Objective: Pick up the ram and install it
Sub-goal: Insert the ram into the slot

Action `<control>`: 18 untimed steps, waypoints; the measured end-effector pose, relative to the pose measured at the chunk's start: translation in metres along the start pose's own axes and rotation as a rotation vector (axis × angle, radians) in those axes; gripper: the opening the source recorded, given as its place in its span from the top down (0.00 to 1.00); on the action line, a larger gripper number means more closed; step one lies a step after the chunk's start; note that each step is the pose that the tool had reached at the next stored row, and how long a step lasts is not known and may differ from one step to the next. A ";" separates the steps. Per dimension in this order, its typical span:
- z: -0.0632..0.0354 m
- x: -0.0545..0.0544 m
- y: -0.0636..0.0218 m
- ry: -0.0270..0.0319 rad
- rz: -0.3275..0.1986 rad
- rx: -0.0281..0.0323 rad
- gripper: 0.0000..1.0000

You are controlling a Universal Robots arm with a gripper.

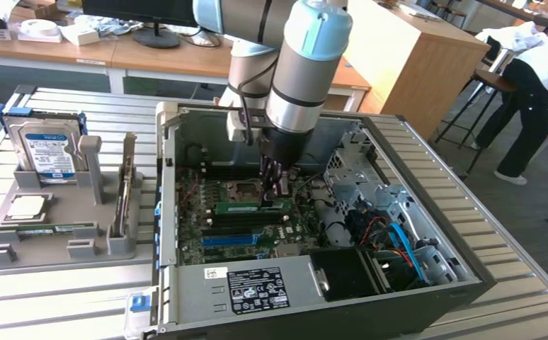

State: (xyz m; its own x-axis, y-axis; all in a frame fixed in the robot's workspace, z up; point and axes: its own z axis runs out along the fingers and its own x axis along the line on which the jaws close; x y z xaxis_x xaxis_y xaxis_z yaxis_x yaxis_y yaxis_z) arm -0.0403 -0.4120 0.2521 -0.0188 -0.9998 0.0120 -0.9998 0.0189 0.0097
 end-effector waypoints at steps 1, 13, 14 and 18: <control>0.0003 0.000 0.0013 -0.0001 0.000 0.0007 0.89; 0.0009 -0.002 0.0041 -0.0001 0.000 0.0018 0.89; 0.0009 -0.002 0.0040 -0.0001 0.000 0.0018 0.89; 0.0009 -0.002 0.0040 -0.0001 0.000 0.0018 0.89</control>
State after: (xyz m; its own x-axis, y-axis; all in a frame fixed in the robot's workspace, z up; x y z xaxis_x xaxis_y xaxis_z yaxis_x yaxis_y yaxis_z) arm -0.0442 -0.4096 0.2512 -0.0184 -0.9998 0.0119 -0.9998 0.0185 0.0079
